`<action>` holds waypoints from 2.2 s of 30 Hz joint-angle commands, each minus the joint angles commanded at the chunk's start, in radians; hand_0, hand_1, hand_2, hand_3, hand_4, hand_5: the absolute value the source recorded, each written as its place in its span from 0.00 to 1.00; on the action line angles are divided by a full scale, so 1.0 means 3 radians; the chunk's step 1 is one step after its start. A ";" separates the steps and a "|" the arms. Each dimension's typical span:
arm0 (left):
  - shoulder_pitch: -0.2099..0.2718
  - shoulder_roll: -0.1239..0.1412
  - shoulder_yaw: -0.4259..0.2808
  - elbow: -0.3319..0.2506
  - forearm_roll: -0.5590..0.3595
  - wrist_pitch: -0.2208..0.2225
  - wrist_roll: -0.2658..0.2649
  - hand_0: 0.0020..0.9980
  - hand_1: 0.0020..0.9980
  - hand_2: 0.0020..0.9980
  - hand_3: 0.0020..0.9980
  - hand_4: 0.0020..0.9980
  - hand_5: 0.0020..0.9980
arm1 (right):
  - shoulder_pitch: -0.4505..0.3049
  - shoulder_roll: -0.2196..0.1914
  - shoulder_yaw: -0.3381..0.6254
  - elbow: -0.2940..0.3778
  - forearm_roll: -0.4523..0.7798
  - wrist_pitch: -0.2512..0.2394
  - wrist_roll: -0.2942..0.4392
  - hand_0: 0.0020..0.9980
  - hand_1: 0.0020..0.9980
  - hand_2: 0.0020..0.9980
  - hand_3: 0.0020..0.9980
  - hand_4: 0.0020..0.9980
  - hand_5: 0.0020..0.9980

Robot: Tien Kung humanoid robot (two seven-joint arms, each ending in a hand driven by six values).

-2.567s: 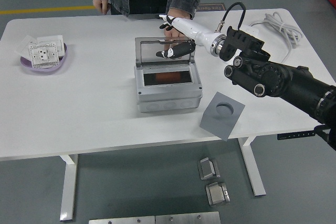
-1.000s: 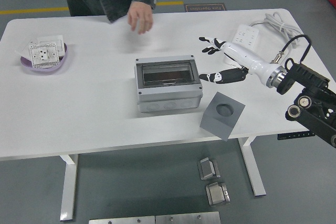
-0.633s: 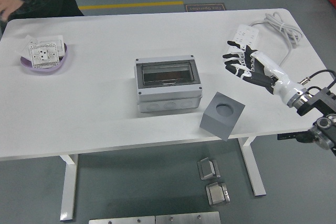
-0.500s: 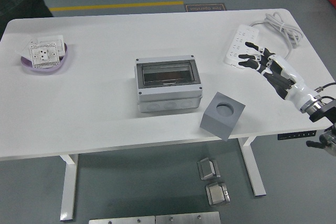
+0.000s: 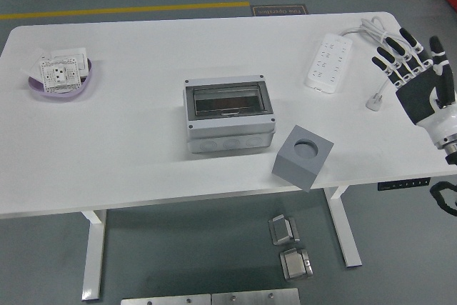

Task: Pick up the cylinder from the cube,place it in the box,flap close box

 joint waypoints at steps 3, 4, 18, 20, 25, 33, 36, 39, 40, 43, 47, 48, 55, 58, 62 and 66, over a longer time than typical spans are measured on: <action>0.0002 -0.0001 0.0002 0.0001 -0.0006 0.0001 -0.0002 0.66 0.64 0.54 0.58 0.53 0.21 | -0.0002 -0.0008 -0.0004 -0.0004 0.0390 0.0012 0.0008 0.88 0.84 0.89 0.91 0.88 0.72; 0.0002 -0.0001 0.0006 0.0001 -0.0012 0.0001 -0.0003 0.66 0.64 0.54 0.58 0.53 0.21 | -0.0003 -0.0010 -0.0004 -0.0002 0.0506 0.0017 0.0009 0.86 0.81 0.87 0.91 0.85 0.70; 0.0000 0.0002 0.0041 -0.0001 -0.0059 0.0003 -0.0013 0.66 0.65 0.54 0.58 0.55 0.22 | -0.0008 -0.0036 0.0060 0.0046 0.1330 0.0052 -0.0009 0.84 0.79 0.86 0.90 0.86 0.70; 0.0000 0.0005 0.0041 -0.0002 -0.0060 0.0003 -0.0013 0.66 0.65 0.54 0.58 0.55 0.22 | -0.0006 -0.0043 0.0068 0.0050 0.1314 0.0066 -0.0021 0.84 0.79 0.86 0.90 0.86 0.70; 0.0001 0.0011 0.0033 -0.0003 -0.0050 0.0001 -0.0007 0.66 0.65 0.54 0.58 0.55 0.22 | -0.0003 -0.0057 0.0076 0.0066 0.1248 0.0106 -0.0055 0.84 0.78 0.86 0.90 0.87 0.70; -0.0016 0.0032 0.0024 -0.0003 -0.0018 0.0009 0.0000 0.66 0.65 0.54 0.58 0.56 0.23 | 0.0018 -0.0078 0.0045 0.0101 0.1187 0.0197 -0.0117 0.83 0.78 0.85 0.89 0.87 0.71; -0.0021 0.0039 0.0038 -0.0003 -0.0028 0.0010 -0.0004 0.66 0.65 0.54 0.58 0.56 0.23 | 0.0027 -0.0082 0.0039 0.0111 0.1171 0.0214 -0.0131 0.83 0.78 0.85 0.89 0.86 0.72; -0.0022 0.0045 0.0034 -0.0003 -0.0022 0.0010 -0.0002 0.66 0.65 0.54 0.58 0.56 0.23 | 0.0030 -0.0086 0.0033 0.0120 0.1174 0.0236 -0.0143 0.83 0.78 0.85 0.89 0.86 0.72; -0.0021 0.0046 0.0031 -0.0003 -0.0018 0.0009 -0.0001 0.66 0.65 0.54 0.58 0.56 0.23 | 0.0030 -0.0088 0.0033 0.0123 0.1174 0.0241 -0.0145 0.83 0.78 0.85 0.89 0.84 0.72; -0.0018 0.0047 0.0028 -0.0003 -0.0011 0.0008 0.0001 0.66 0.65 0.54 0.58 0.56 0.23 | 0.0026 -0.0093 0.0037 0.0133 0.1173 0.0252 -0.0149 0.83 0.78 0.85 0.89 0.84 0.72; -0.0016 0.0051 0.0031 -0.0003 -0.0010 0.0007 0.0001 0.66 0.65 0.54 0.58 0.57 0.23 | 0.0021 -0.0098 0.0048 0.0142 0.1166 0.0258 -0.0151 0.83 0.77 0.85 0.88 0.84 0.71; -0.0016 0.0052 0.0031 -0.0003 -0.0010 0.0007 0.0001 0.66 0.65 0.54 0.58 0.57 0.23 | 0.0021 -0.0099 0.0051 0.0143 0.1164 0.0259 -0.0151 0.83 0.77 0.85 0.88 0.84 0.71; -0.0015 0.0053 0.0037 -0.0003 -0.0017 0.0007 -0.0003 0.66 0.65 0.54 0.58 0.57 0.23 | 0.0022 -0.0104 0.0067 0.0153 0.1130 0.0255 -0.0155 0.83 0.77 0.85 0.88 0.84 0.71; -0.0009 0.0047 0.0021 -0.0002 -0.0005 0.0006 0.0002 0.66 0.65 0.54 0.58 0.57 0.23 | 0.0019 -0.0105 0.0088 0.0165 0.1056 0.0228 -0.0154 0.83 0.77 0.85 0.88 0.84 0.71; 0.0000 0.0037 -0.0001 -0.0002 0.0009 0.0007 0.0008 0.66 0.65 0.54 0.58 0.57 0.23 | 0.0014 -0.0108 0.0111 0.0183 0.0982 0.0206 -0.0156 0.83 0.77 0.85 0.88 0.84 0.71; 0.0005 0.0029 -0.0017 -0.0002 0.0018 0.0007 0.0013 0.66 0.65 0.54 0.58 0.57 0.23 | 0.0011 -0.0109 0.0126 0.0195 0.0947 0.0199 -0.0158 0.83 0.77 0.85 0.88 0.84 0.71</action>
